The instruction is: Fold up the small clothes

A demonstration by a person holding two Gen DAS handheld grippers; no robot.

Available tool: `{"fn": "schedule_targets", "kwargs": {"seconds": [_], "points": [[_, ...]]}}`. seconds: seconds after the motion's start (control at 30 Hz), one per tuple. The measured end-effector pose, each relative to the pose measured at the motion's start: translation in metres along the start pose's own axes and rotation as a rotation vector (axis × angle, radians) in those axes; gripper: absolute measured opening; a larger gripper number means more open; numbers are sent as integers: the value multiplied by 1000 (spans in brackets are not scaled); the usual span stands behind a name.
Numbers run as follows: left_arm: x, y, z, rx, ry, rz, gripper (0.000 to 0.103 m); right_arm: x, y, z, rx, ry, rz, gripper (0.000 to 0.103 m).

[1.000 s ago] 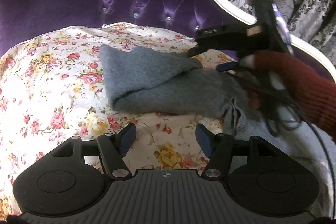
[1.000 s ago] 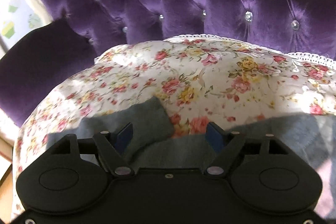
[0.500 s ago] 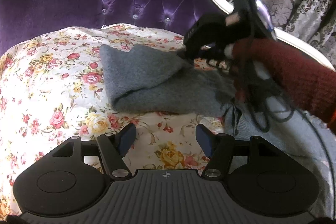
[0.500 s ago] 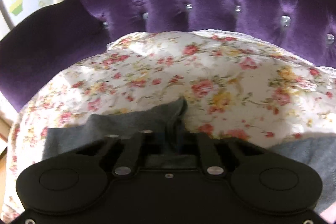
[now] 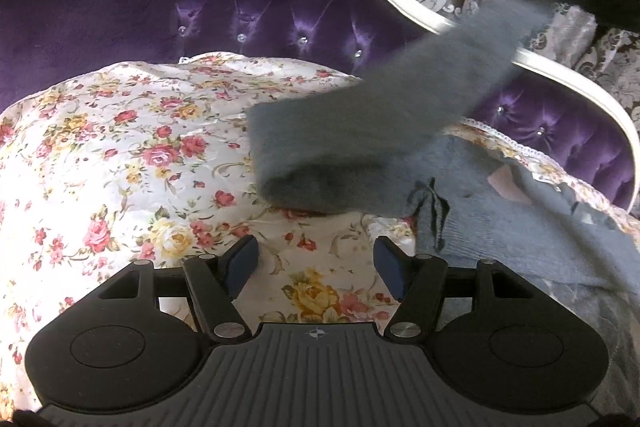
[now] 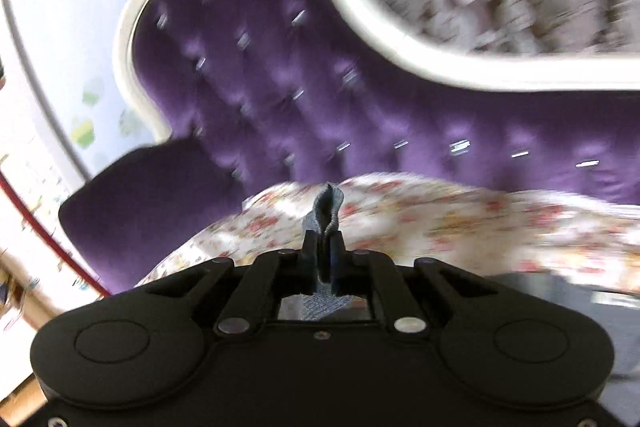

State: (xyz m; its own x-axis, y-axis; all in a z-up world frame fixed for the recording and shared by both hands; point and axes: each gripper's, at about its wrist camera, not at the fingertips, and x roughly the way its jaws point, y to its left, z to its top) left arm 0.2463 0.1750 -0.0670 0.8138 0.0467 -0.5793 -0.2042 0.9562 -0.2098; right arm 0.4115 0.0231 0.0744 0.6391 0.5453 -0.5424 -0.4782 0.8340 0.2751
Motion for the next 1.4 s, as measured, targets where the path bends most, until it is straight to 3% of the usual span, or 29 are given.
{"fn": "schedule_targets", "kwargs": {"seconds": [0.23, 0.43, 0.53, 0.63, 0.67, 0.7, 0.77, 1.03, 1.07, 1.1, 1.23, 1.4], "points": [[0, -6, -5, 32, -15, 16, 63, -84, -70, -17, 82, -49, -141, 9], [0, -11, -6, 55, -17, 18, 63, -73, -117, -64, 139, 43, -250, 9], [1, -12, -6, 63, -15, 19, 64, -59, -149, -91, 218, 94, -263, 13], [2, -12, -6, 71, -14, 17, 66, -47, -171, -112, 267, 112, -291, 21], [1, -13, -6, 73, -13, 13, 66, -41, -178, -118, 293, 121, -300, 33], [1, -13, -6, 73, -11, 9, 66, -43, -183, -125, 313, 122, -309, 52], [1, -12, -6, 72, -10, 0, 66, -42, -190, -136, 335, 118, -332, 63], [0, -18, -6, 106, 1, -17, 66, -47, -191, -160, 337, 101, -297, 59], [-1, -19, -5, 113, 1, -19, 66, -46, -189, -160, 330, 108, -284, 46], [-2, -21, -4, 119, 2, -21, 66, -43, -187, -160, 321, 124, -277, 9], [-8, -32, 5, 140, -4, -48, 66, -48, -168, -142, 290, 106, -207, 10], [-9, -54, 13, 205, -5, -63, 66, -81, -132, -80, 248, -9, -62, 10]]}}
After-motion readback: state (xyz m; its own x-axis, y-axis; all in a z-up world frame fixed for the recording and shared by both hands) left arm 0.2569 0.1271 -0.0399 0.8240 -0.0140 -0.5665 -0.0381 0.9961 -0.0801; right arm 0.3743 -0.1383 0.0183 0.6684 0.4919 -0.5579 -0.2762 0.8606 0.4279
